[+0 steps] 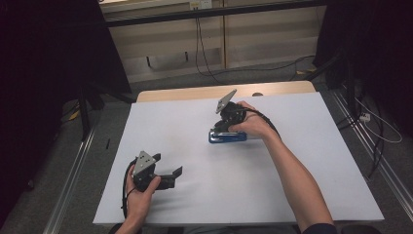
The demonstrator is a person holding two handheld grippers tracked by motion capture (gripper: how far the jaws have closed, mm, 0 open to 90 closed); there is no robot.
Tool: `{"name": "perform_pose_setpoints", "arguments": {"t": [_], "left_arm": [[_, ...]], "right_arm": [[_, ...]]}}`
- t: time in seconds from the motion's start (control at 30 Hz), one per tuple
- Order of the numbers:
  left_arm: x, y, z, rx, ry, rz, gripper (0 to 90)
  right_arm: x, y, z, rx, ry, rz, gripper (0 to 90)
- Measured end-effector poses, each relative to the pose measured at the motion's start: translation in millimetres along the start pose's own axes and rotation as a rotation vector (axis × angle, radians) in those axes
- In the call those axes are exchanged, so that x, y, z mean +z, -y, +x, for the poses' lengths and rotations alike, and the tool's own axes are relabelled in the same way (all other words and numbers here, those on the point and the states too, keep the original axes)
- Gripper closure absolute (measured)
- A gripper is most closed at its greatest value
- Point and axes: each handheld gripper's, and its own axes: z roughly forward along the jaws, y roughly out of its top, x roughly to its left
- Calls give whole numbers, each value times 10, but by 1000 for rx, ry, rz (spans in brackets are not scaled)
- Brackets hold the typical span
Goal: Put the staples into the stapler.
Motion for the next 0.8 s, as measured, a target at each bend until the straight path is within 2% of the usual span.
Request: {"name": "perform_pose_setpoints", "arguments": {"t": [0.47, 0.8], "left_arm": [[2, -1, 1, 4, 1, 1, 42], [4, 0, -3, 1, 2, 3, 42]], "right_arm": [[20, -7, 11, -39, -19, -10, 792], [25, 15, 0, -59, -26, 4, 792]]}}
